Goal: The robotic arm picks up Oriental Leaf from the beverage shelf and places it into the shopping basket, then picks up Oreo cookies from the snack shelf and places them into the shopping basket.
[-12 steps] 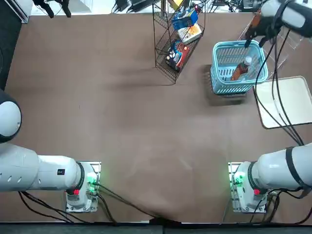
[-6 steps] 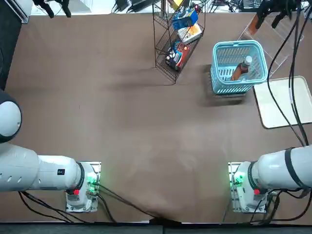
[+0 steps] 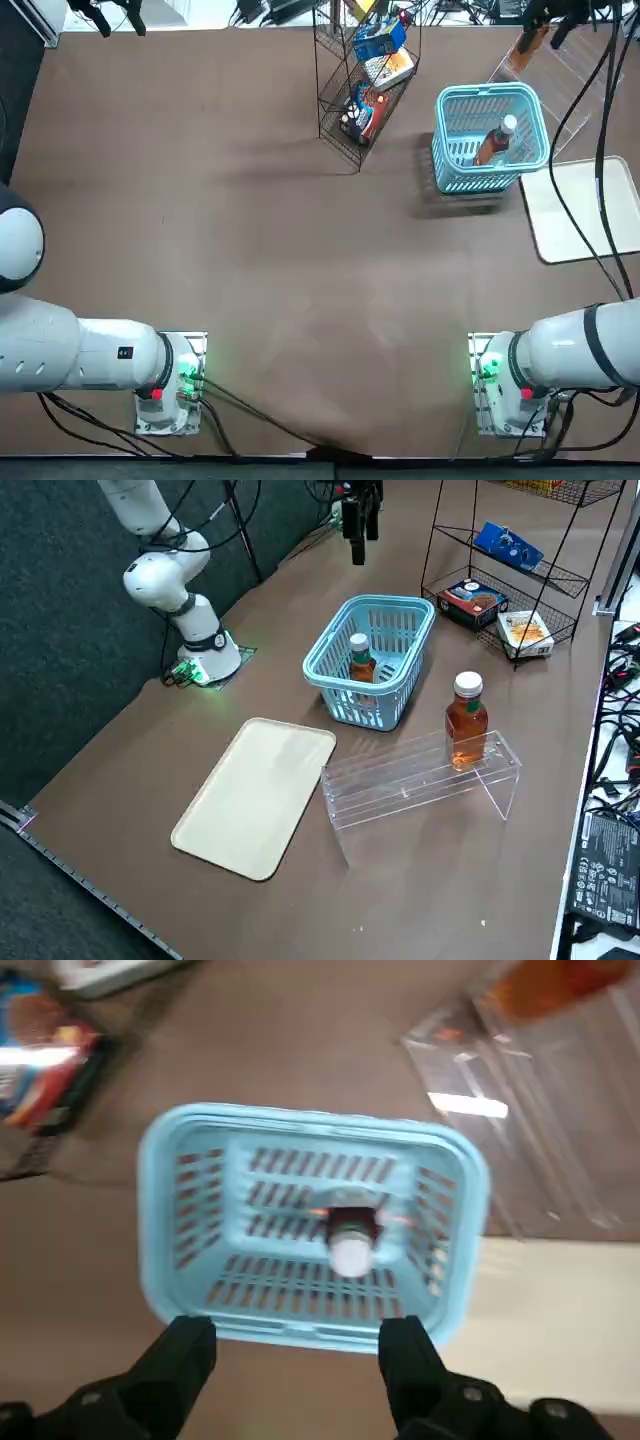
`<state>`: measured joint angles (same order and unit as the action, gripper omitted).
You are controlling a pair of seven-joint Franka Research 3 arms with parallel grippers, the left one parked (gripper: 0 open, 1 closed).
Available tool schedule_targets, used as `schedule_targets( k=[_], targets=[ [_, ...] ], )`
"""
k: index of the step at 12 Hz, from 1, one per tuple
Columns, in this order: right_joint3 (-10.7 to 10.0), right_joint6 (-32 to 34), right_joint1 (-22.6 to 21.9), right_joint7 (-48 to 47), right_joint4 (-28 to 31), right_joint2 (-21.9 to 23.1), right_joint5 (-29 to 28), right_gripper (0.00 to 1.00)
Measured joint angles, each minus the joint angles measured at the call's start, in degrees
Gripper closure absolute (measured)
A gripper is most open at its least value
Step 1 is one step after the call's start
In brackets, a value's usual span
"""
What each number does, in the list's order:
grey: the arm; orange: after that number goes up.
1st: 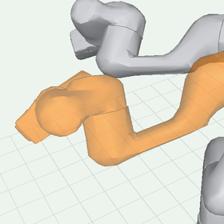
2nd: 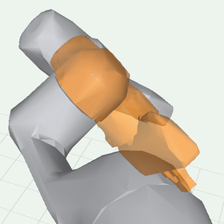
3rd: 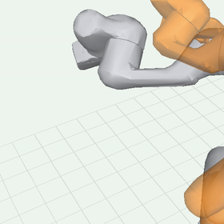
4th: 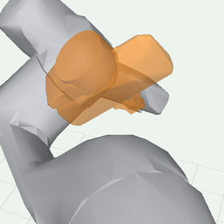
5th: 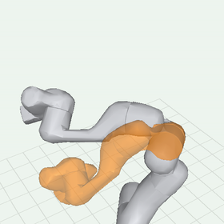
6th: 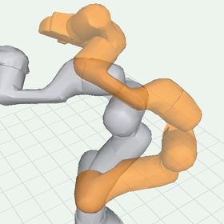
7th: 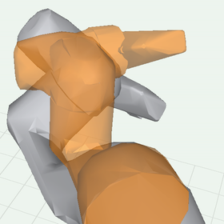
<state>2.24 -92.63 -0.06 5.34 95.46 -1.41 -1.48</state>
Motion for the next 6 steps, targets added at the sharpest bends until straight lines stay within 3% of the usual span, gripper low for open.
schedule_targets(
  k=[6],
  targets=[
    [-0.42, -1.06, -0.2, 16.07, 1.16, 1.09, -14.91, 0.0]
  ],
)
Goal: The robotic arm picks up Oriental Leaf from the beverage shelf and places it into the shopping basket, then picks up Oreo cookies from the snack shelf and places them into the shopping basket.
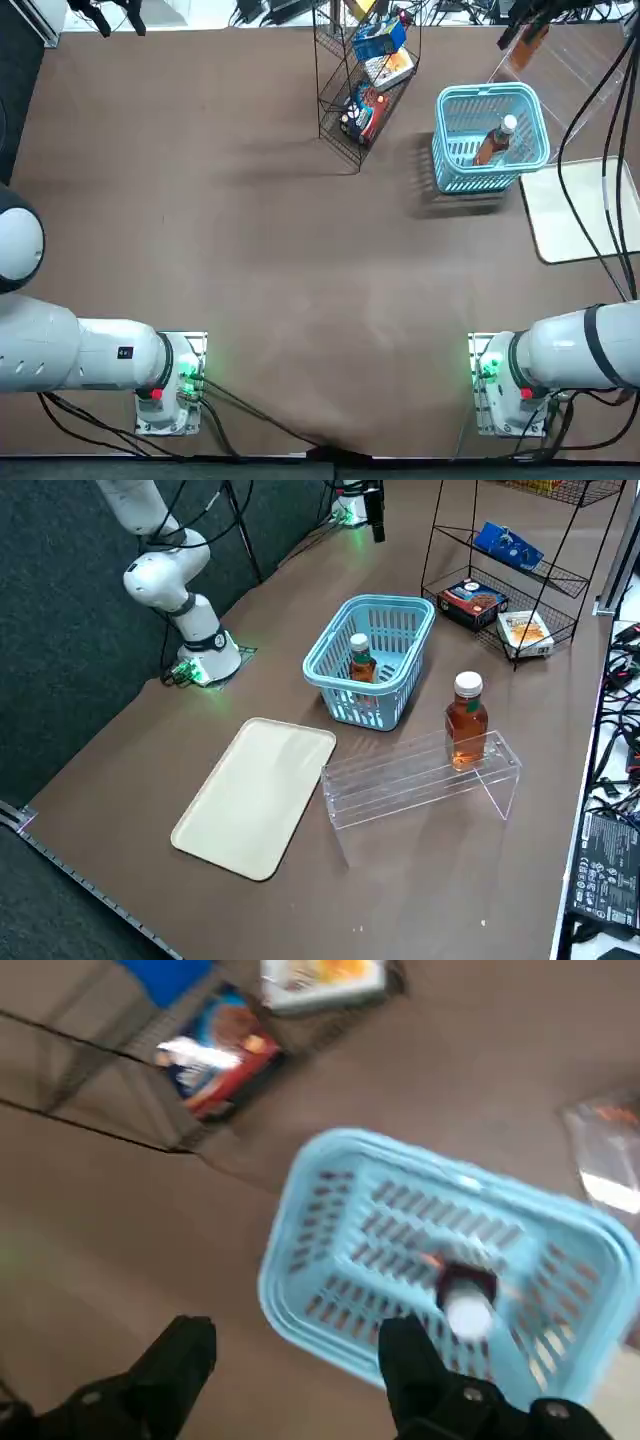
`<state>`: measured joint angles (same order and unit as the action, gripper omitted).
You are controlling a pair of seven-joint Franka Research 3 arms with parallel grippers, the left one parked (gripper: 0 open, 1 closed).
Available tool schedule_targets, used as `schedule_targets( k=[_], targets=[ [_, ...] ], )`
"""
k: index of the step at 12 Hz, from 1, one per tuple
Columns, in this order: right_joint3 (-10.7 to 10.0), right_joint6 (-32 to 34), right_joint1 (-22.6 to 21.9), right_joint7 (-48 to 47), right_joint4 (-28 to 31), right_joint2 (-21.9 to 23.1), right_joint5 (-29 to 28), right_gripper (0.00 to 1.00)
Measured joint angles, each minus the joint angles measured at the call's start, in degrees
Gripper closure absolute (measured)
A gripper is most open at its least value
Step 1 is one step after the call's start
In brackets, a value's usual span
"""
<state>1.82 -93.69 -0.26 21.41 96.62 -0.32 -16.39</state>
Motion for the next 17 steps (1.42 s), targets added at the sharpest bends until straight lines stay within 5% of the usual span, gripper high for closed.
schedule_targets(
  k=[5, 13, 17],
  targets=[
    [-1.22, -9.12, 0.79, 19.29, 7.68, 1.2, -12.36, 0.0],
    [-1.15, -26.81, 0.39, 57.0, 20.98, 1.32, -40.26, 0.0],
    [-0.83, -33.42, -2.74, 66.18, 23.01, -0.38, -47.02, 0.0]
  ],
)
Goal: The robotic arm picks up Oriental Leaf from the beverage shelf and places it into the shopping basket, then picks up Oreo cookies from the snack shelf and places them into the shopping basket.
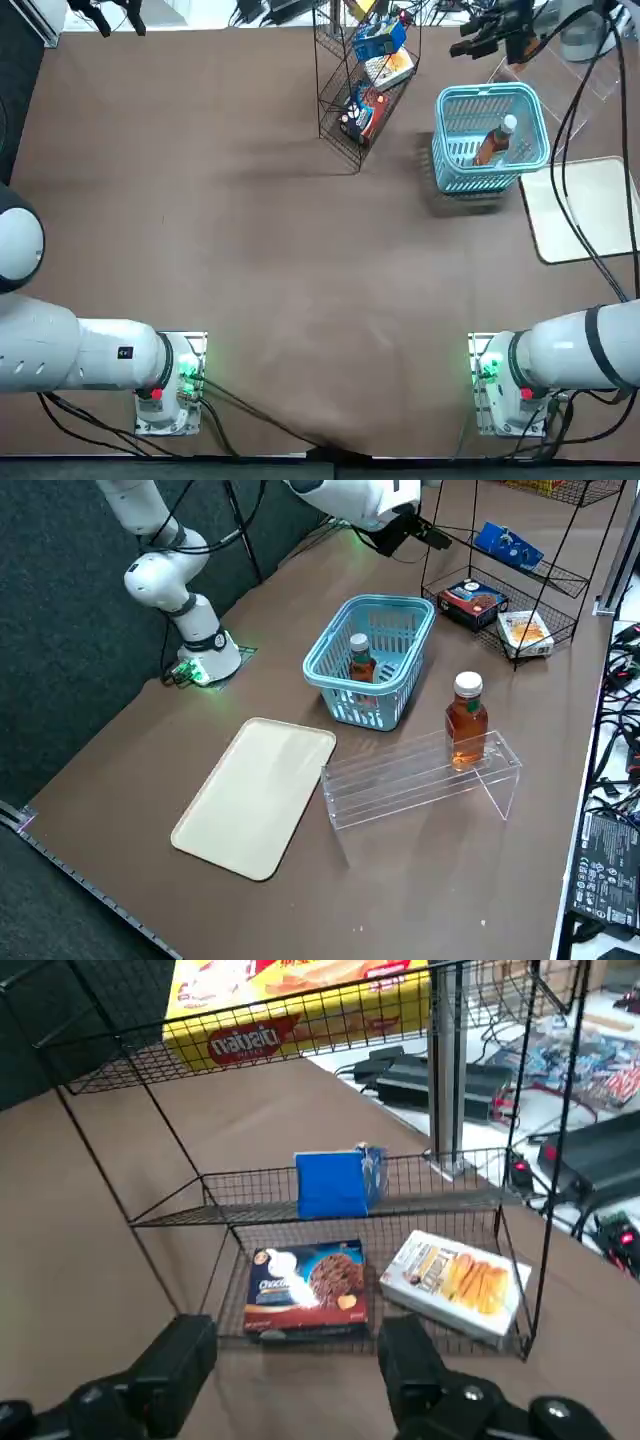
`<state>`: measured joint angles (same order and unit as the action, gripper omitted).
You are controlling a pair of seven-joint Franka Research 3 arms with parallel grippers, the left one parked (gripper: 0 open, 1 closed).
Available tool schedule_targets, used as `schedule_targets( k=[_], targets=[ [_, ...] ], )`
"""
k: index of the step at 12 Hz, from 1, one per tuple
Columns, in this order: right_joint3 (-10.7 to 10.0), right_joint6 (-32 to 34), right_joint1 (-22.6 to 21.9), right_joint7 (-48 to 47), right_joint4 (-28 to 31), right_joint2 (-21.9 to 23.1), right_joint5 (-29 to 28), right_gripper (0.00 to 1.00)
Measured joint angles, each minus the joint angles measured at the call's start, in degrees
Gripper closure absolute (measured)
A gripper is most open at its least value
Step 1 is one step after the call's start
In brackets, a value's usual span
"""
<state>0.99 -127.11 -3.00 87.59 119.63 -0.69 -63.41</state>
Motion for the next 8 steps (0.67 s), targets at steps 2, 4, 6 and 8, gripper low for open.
schedule_targets(
  k=[2, 4, 6, 8],
  targets=[
    [0.11, -3.07, -1.91, 2.65, 0.37, -0.93, -2.4, 0.0],
    [0.17, -7.01, -4.15, 3.82, 0.83, -1.65, -3.8, 0.0],
    [0.24, -11.26, -7.2, 3.85, 1.33, -2.0, -5.23, 0.0],
    [0.3, -15.8, -10.77, 3.8, 1.53, -2.62, -7.21, 0.0]
  ],
)
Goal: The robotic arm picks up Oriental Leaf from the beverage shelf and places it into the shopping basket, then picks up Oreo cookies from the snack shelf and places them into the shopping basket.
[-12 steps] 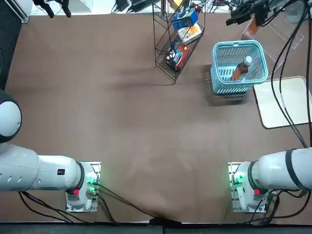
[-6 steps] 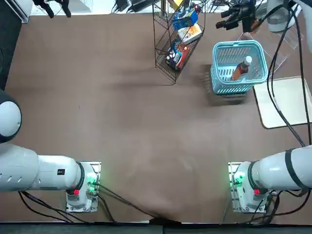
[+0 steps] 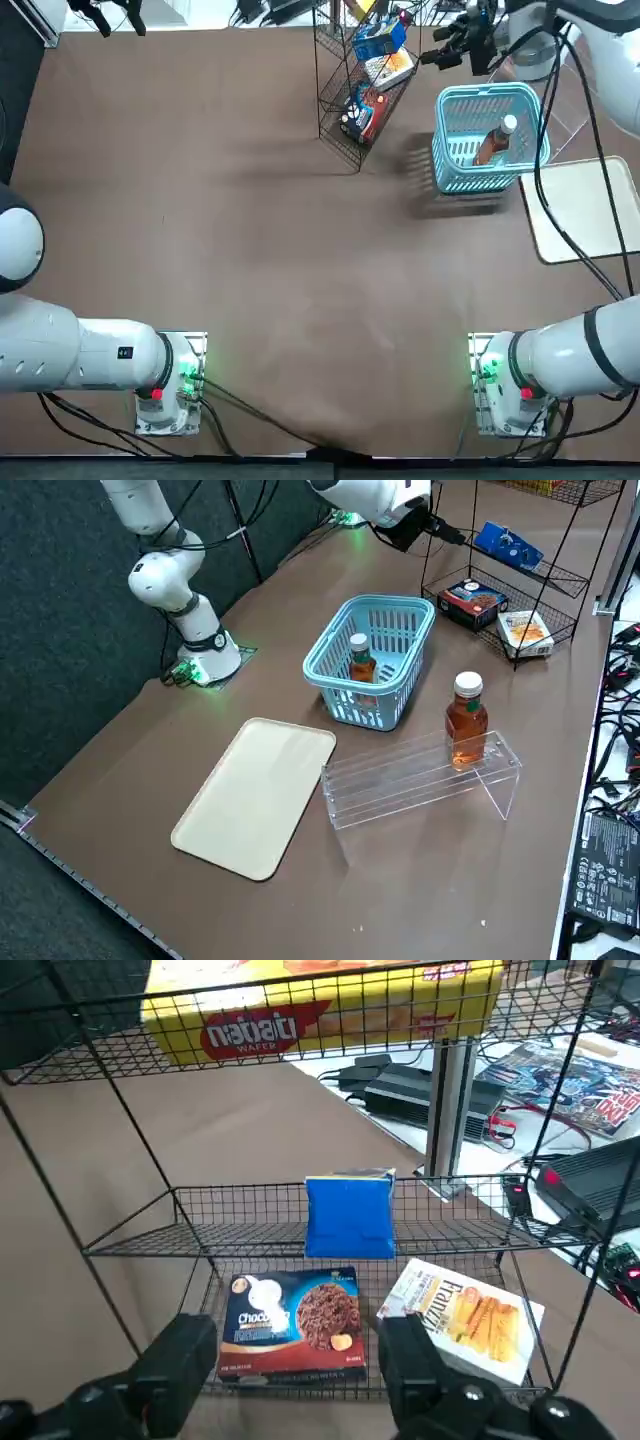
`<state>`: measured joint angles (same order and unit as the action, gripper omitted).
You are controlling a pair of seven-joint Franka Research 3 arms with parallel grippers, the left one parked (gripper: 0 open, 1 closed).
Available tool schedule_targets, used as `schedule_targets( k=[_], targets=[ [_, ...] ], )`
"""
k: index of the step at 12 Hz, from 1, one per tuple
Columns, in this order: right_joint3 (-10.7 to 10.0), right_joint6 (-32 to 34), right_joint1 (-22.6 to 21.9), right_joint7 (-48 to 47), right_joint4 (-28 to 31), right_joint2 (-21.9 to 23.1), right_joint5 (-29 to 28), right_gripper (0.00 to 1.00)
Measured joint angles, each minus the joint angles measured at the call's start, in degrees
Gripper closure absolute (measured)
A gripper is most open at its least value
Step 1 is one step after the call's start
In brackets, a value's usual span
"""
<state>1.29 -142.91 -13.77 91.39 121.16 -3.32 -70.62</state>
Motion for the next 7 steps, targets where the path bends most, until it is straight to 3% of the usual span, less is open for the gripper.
schedule_targets(
  k=[7],
  targets=[
    [-0.01, -3.56, -2.68, 0.99, -3.74, -4.88, -3.22, 0.0]
  ],
)
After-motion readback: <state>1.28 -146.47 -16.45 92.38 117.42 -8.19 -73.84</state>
